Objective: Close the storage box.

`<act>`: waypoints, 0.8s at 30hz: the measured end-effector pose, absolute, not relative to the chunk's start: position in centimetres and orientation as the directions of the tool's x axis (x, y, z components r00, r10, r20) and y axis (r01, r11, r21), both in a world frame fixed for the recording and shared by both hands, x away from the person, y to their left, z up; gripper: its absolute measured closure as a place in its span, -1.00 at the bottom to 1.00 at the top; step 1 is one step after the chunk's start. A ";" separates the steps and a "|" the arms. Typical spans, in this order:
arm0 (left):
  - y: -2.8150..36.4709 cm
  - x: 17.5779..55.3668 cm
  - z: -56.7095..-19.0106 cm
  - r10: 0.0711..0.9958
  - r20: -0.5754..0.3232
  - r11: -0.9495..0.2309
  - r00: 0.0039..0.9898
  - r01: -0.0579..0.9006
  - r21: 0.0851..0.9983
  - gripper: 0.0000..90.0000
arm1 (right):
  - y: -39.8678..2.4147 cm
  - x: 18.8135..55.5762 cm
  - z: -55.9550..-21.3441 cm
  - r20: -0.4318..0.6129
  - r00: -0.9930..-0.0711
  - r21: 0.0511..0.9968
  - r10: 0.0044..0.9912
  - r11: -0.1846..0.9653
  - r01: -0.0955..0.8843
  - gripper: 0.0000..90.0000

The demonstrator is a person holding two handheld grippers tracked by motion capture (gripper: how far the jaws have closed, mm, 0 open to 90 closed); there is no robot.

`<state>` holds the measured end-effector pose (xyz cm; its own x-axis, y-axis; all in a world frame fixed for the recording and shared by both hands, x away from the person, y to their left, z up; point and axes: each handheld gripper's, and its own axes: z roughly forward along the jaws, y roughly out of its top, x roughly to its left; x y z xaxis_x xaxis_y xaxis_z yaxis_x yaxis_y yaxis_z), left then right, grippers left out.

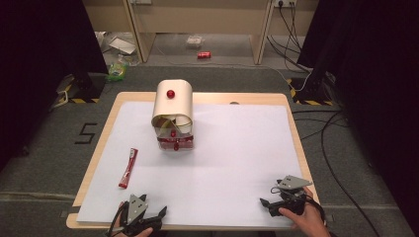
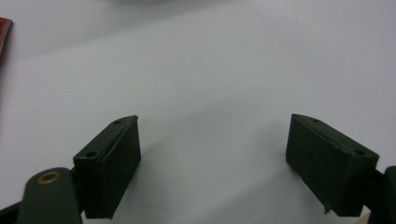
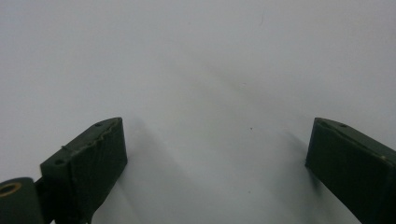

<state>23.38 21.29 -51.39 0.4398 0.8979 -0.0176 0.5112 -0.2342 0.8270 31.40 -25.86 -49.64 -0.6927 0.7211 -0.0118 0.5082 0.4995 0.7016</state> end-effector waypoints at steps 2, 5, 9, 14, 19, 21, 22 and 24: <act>21.3 23.2 -51.5 0.900 -0.025 -0.224 0.436 0.511 0.830 -0.62 | -25.9 31.4 -49.6 -0.012 -0.693 0.702 0.721 0.500 0.508 -0.88; 21.3 23.0 -51.5 0.902 -0.026 -0.218 0.431 0.507 0.834 -0.62 | -25.9 31.4 -49.6 -0.012 -0.693 0.702 0.721 0.500 0.508 -0.88; 21.4 22.8 -51.7 0.903 -0.030 -0.210 0.429 0.501 0.840 -0.63 | -25.9 31.4 -49.6 -0.012 -0.693 0.702 0.721 0.500 0.508 -0.88; 21.4 22.8 -51.8 0.902 -0.030 -0.208 0.431 0.494 0.844 -0.63 | -25.9 31.4 -49.6 -0.012 -0.693 0.702 0.721 0.500 0.508 -0.88; 21.4 22.8 -51.8 0.902 -0.031 -0.206 0.431 0.493 0.845 -0.63 | -25.8 31.4 -49.6 -0.012 -0.692 0.702 0.722 0.499 0.508 -0.88; 21.4 22.8 -51.8 0.902 -0.031 -0.206 0.431 0.493 0.845 -0.63 | -25.8 31.4 -49.6 -0.012 -0.692 0.701 0.722 0.499 0.509 -0.88; 21.4 22.8 -51.8 0.902 -0.032 -0.206 0.431 0.493 0.845 -0.63 | -25.9 31.4 -49.6 -0.012 -0.693 0.702 0.721 0.500 0.508 -0.88; 21.4 22.8 -51.8 0.902 -0.032 -0.205 0.431 0.493 0.846 -0.63 | -25.9 31.4 -49.6 -0.012 -0.693 0.702 0.721 0.500 0.508 -0.88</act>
<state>22.77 21.42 -51.84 0.4308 0.9018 -0.0325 0.4925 -0.2048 0.8458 31.40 -25.85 -49.64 -0.6925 0.7213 -0.0121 0.5080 0.4996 0.7017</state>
